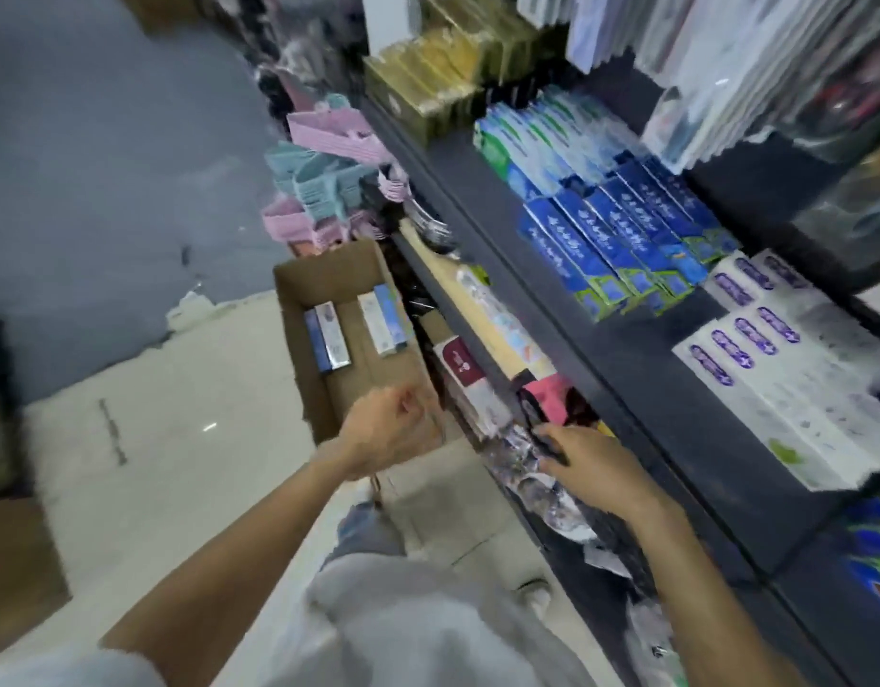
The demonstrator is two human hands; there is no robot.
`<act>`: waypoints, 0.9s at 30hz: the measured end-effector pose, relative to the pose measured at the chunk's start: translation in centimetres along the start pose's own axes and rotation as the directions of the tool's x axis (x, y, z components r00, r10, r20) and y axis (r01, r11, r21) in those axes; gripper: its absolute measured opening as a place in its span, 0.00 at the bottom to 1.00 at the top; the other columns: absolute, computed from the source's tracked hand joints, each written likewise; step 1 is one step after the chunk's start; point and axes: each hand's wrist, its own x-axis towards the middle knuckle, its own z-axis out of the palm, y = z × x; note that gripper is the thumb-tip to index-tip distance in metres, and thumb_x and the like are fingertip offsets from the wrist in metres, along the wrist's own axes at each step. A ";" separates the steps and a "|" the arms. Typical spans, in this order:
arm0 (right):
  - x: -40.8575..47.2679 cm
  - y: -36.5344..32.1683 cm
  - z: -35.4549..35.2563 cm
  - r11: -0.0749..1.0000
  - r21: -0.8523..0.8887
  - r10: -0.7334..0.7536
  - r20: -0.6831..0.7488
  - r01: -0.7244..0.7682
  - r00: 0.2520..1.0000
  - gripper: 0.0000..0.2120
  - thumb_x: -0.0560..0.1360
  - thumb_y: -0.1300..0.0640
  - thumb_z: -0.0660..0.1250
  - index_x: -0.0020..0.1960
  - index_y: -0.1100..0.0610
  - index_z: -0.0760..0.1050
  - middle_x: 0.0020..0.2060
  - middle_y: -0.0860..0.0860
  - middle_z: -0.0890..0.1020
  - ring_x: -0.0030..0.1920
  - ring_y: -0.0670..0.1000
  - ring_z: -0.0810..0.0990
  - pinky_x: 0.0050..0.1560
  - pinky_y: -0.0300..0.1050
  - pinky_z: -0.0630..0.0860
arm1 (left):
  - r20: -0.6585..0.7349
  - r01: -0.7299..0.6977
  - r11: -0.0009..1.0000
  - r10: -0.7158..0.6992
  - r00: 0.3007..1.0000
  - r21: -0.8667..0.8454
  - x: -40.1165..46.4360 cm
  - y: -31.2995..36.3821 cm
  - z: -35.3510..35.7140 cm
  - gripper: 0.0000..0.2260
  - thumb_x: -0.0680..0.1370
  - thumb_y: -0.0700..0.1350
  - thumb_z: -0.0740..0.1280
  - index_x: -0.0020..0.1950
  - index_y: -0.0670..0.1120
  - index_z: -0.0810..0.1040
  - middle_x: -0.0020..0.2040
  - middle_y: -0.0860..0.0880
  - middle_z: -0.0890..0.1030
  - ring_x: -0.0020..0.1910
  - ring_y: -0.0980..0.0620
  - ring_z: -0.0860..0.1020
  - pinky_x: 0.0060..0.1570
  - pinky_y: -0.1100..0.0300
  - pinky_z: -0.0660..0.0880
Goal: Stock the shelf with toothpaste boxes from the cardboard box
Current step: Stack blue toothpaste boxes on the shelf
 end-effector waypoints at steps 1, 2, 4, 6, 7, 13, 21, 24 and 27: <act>2.3 -1.9 0.0 1.000 -0.013 -0.005 0.043 0.005 0.999 0.19 0.79 0.50 0.60 0.69 0.48 0.66 0.63 0.51 0.76 0.60 0.54 0.76 0.49 0.45 0.72 | 0.050 0.083 0.997 -0.082 0.995 -0.009 0.8 -3.1 -1.4 0.10 0.78 0.47 0.63 0.57 0.50 0.79 0.51 0.48 0.83 0.51 0.48 0.80 0.49 0.57 0.73; 4.6 -3.8 0.0 1.000 -0.014 -0.014 0.068 0.015 0.998 0.19 0.79 0.50 0.60 0.69 0.48 0.66 0.64 0.51 0.76 0.60 0.54 0.76 0.49 0.45 0.72 | 0.076 0.157 0.987 -0.154 0.985 -0.033 1.5 -5.9 -2.8 0.11 0.78 0.48 0.63 0.58 0.50 0.79 0.53 0.48 0.83 0.53 0.48 0.79 0.51 0.57 0.73; 9.3 -7.3 0.3 0.999 0.010 -0.043 0.086 0.042 0.995 0.19 0.79 0.49 0.60 0.69 0.48 0.66 0.63 0.50 0.76 0.59 0.53 0.76 0.50 0.45 0.73 | 0.086 0.277 0.955 -0.269 0.959 -0.107 2.9 -10.8 -5.2 0.11 0.78 0.47 0.63 0.58 0.50 0.78 0.55 0.48 0.82 0.54 0.48 0.79 0.52 0.58 0.74; 14.2 -10.4 0.6 0.996 0.050 -0.074 0.070 0.070 0.995 0.18 0.79 0.50 0.59 0.69 0.49 0.67 0.60 0.51 0.78 0.58 0.53 0.77 0.49 0.45 0.73 | 0.058 0.346 0.917 -0.342 0.938 -0.200 4.5 -14.6 -7.3 0.08 0.78 0.46 0.64 0.56 0.51 0.78 0.53 0.49 0.82 0.50 0.49 0.80 0.48 0.60 0.73; 16.7 -11.9 0.9 0.994 0.075 -0.082 0.060 0.077 0.995 0.18 0.79 0.50 0.59 0.68 0.49 0.67 0.60 0.50 0.78 0.58 0.52 0.77 0.50 0.45 0.73 | 0.037 0.377 0.893 -0.380 0.924 -0.247 5.5 -16.2 -8.2 0.07 0.78 0.46 0.64 0.54 0.52 0.77 0.52 0.50 0.82 0.48 0.51 0.80 0.45 0.62 0.73; 32.2 -17.6 4.6 0.967 0.232 -0.103 -0.005 0.101 0.995 0.15 0.78 0.53 0.62 0.65 0.51 0.71 0.59 0.49 0.78 0.59 0.49 0.77 0.57 0.46 0.75 | -0.060 0.503 0.789 -0.555 0.830 -0.353 13.5 -24.4 -9.1 0.12 0.78 0.50 0.63 0.61 0.50 0.74 0.55 0.51 0.79 0.48 0.54 0.77 0.51 0.58 0.75; 52.9 -21.0 17.1 0.937 0.297 -0.196 0.013 0.183 0.981 0.17 0.77 0.59 0.64 0.66 0.57 0.71 0.61 0.53 0.76 0.62 0.52 0.73 0.57 0.37 0.67 | -0.108 0.568 0.683 -0.677 0.728 -0.458 24.3 -35.0 -1.9 0.27 0.75 0.56 0.68 0.71 0.51 0.66 0.64 0.50 0.75 0.56 0.52 0.75 0.51 0.59 0.72; 58.7 -23.2 22.1 0.929 0.275 -0.270 0.050 0.247 0.961 0.18 0.78 0.62 0.62 0.67 0.57 0.70 0.63 0.56 0.73 0.64 0.56 0.71 0.60 0.42 0.67 | -0.184 0.500 0.737 -0.627 0.757 -0.455 26.6 -36.9 -1.0 0.24 0.76 0.51 0.68 0.71 0.52 0.67 0.64 0.51 0.75 0.53 0.55 0.76 0.51 0.61 0.72; 63.8 -24.4 26.8 0.945 0.202 -0.290 0.162 0.256 0.943 0.22 0.78 0.61 0.60 0.72 0.54 0.64 0.67 0.60 0.66 0.64 0.61 0.69 0.63 0.47 0.67 | -0.226 0.421 0.769 -0.573 0.788 -0.480 26.9 -38.2 -0.6 0.20 0.77 0.47 0.67 0.68 0.56 0.70 0.57 0.55 0.78 0.45 0.62 0.76 0.44 0.73 0.69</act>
